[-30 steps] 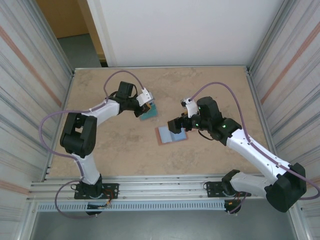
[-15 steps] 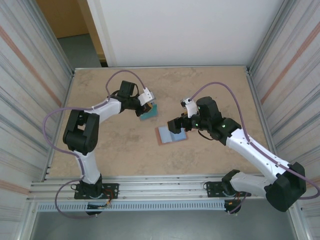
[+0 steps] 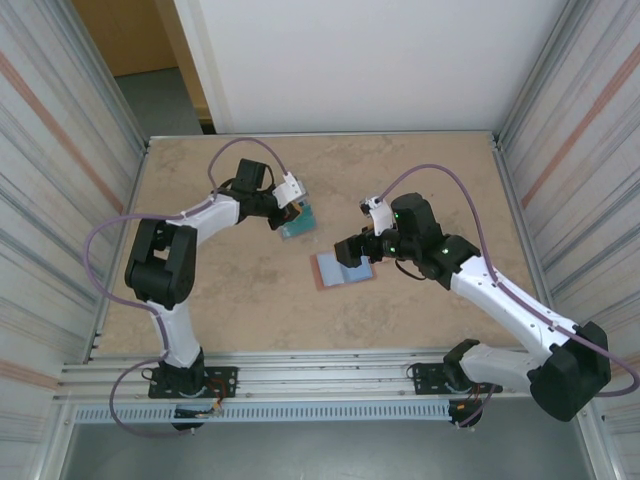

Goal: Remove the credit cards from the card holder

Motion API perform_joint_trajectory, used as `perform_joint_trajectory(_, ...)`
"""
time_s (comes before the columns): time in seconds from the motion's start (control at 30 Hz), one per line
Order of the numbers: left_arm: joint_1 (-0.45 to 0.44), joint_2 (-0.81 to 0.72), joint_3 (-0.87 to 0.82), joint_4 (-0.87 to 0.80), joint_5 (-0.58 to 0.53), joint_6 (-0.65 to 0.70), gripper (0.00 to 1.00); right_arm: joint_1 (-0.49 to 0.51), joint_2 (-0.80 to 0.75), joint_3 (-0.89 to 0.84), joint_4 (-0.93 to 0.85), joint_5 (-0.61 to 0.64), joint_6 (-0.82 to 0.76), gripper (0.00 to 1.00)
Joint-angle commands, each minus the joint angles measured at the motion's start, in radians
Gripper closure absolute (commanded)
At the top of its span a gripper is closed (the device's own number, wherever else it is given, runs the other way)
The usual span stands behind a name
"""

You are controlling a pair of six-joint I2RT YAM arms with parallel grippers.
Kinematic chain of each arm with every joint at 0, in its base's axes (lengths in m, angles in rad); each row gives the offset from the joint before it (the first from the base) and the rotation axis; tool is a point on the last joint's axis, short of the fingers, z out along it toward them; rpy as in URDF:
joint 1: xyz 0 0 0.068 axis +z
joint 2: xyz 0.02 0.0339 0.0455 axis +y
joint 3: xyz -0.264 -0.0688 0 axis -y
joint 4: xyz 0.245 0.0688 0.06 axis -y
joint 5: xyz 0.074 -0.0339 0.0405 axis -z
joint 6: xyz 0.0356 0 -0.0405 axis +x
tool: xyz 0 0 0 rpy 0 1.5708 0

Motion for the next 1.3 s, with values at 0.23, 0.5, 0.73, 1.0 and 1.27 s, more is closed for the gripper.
perform_joint_trajectory(0.23,0.008,0.021,0.046,-0.062,-0.025,0.028,0.92,-0.004,-0.001,0.013,0.003,-0.009,0.024,0.01)
perform_joint_trajectory(0.5,0.007,0.043,0.059,-0.1,-0.062,0.041,0.85,-0.005,-0.008,0.015,-0.007,-0.005,0.019,0.01)
perform_joint_trajectory(0.73,0.006,0.029,0.06,-0.1,-0.055,0.035,0.84,-0.006,-0.011,0.016,-0.006,-0.005,0.02,0.01)
perform_joint_trajectory(1.0,0.002,-0.142,-0.033,-0.004,-0.085,-0.047,0.81,-0.018,-0.058,-0.008,0.002,0.063,0.027,0.01)
perform_joint_trajectory(1.27,0.0,-0.393,-0.244,0.12,-0.203,-0.163,0.69,-0.104,-0.193,-0.088,0.026,0.186,0.081,0.01)
